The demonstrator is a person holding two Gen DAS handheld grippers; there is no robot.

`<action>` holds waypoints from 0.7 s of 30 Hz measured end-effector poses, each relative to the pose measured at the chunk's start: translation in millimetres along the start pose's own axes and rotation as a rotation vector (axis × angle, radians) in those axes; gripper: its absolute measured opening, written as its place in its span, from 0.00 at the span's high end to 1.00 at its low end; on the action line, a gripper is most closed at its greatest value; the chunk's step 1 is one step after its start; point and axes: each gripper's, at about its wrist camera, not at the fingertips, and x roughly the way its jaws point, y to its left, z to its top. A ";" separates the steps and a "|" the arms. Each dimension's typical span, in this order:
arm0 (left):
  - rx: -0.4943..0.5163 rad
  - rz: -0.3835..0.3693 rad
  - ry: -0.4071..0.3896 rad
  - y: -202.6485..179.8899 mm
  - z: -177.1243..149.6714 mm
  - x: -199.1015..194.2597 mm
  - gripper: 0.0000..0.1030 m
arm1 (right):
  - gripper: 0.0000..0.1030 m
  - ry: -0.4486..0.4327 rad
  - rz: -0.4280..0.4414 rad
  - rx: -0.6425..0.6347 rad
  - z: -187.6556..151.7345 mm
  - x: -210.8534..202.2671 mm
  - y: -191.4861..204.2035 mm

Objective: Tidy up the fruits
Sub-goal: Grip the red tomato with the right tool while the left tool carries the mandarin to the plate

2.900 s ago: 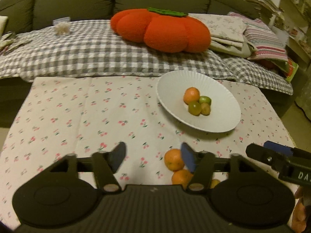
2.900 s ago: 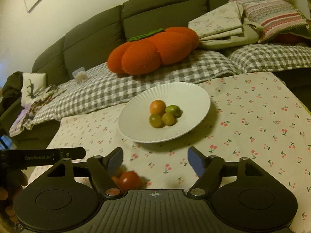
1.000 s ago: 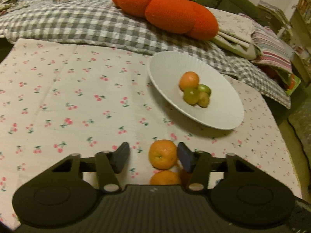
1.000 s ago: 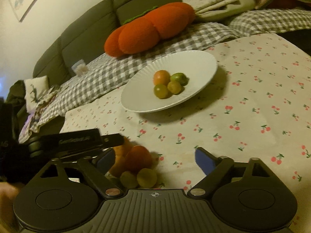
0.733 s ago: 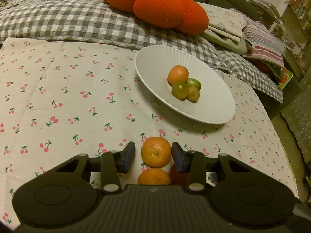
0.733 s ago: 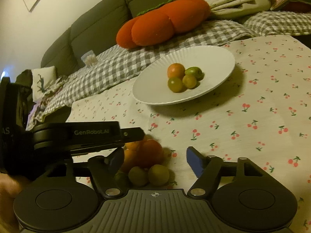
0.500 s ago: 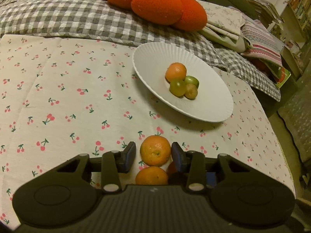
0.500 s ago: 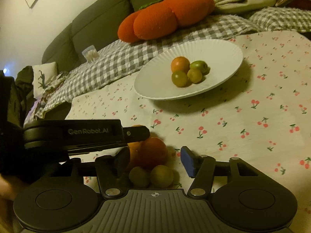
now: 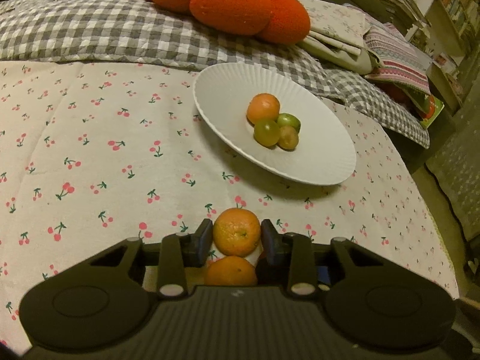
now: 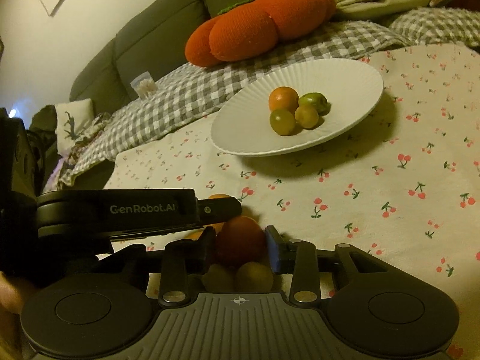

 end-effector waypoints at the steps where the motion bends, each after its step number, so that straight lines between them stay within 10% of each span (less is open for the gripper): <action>1: -0.001 -0.002 0.000 0.7 0.2 0.0 0.68 | 0.66 -0.003 -0.015 -0.013 0.3 -0.9 1.9; 21: -0.036 0.019 -0.041 13.3 8.7 -13.6 0.69 | 0.66 -0.074 -0.060 0.039 10.5 -22.0 -21.0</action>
